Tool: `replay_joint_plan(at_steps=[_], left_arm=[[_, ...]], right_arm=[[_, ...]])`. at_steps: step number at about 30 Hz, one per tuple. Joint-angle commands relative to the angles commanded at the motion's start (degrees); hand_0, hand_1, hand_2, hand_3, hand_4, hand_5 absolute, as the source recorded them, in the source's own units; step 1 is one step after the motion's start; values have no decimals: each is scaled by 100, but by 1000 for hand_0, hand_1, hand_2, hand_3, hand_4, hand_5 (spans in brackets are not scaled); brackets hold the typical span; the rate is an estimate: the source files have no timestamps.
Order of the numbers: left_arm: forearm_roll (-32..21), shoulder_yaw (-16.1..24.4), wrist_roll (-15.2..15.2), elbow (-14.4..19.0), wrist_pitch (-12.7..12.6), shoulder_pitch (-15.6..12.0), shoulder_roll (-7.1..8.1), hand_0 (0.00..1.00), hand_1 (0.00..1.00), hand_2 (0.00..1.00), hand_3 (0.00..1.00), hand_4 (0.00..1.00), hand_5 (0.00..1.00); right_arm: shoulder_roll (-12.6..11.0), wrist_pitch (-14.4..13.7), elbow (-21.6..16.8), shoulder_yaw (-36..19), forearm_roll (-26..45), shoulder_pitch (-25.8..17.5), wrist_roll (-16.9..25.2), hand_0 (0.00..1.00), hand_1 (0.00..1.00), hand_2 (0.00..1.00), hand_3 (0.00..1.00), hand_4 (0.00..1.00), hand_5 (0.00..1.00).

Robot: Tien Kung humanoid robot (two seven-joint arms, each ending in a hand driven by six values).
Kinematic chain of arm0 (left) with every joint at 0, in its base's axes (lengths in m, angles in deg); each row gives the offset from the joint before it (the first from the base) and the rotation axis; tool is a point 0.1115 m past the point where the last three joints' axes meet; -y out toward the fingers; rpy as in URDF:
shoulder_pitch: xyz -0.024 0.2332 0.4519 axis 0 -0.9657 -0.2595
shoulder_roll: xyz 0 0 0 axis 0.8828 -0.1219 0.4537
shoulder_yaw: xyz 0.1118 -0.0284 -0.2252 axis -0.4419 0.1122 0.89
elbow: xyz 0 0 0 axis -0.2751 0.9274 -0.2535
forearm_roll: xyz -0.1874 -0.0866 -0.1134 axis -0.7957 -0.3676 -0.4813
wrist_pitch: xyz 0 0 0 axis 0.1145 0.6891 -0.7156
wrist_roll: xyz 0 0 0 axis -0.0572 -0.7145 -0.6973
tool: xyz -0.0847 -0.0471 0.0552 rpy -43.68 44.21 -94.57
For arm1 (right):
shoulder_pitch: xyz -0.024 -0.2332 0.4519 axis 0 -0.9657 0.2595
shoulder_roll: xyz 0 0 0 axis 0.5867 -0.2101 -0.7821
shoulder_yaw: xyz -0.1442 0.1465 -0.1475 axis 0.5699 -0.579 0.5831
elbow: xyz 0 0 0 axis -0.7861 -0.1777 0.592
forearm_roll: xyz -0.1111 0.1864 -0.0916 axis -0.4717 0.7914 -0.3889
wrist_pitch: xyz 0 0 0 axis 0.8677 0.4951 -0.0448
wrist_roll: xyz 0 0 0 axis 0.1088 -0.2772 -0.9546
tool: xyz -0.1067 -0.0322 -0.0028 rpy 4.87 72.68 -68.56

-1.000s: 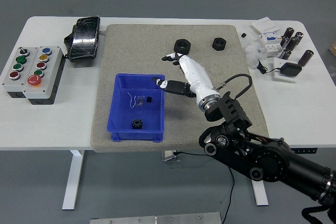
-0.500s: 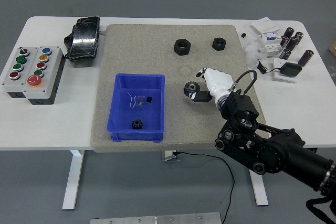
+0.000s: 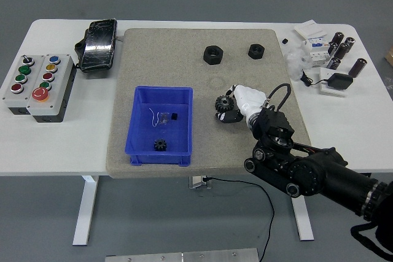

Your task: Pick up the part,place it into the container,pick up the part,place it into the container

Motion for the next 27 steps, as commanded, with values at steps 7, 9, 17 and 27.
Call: replay_joint_plan(at_steps=[7,9,17,27], left_arm=[[-8,-20,-17,0,4,14,-13,632,549,527,590,643,327],[-15,-33,-25,0,5,16,-13,632,549,527,589,643,326],[-37,-60,-38,0,6,18,-3,632,549,527,590,642,326],[-51,-70,-46,0,1,23,-5,632,549,527,590,641,328]], right_arm=[[37,-444,70,83,147,-5,208,590,631,572,646,428,72],[50,-517,110,121,200,-17,252,587,591,490,567,372,24],[57,-529,178,290,293,-64,293,599,594,486,567,355,2],[-10,-622,-37,78,-70,-80,202,589,596,489,574,390,2]])
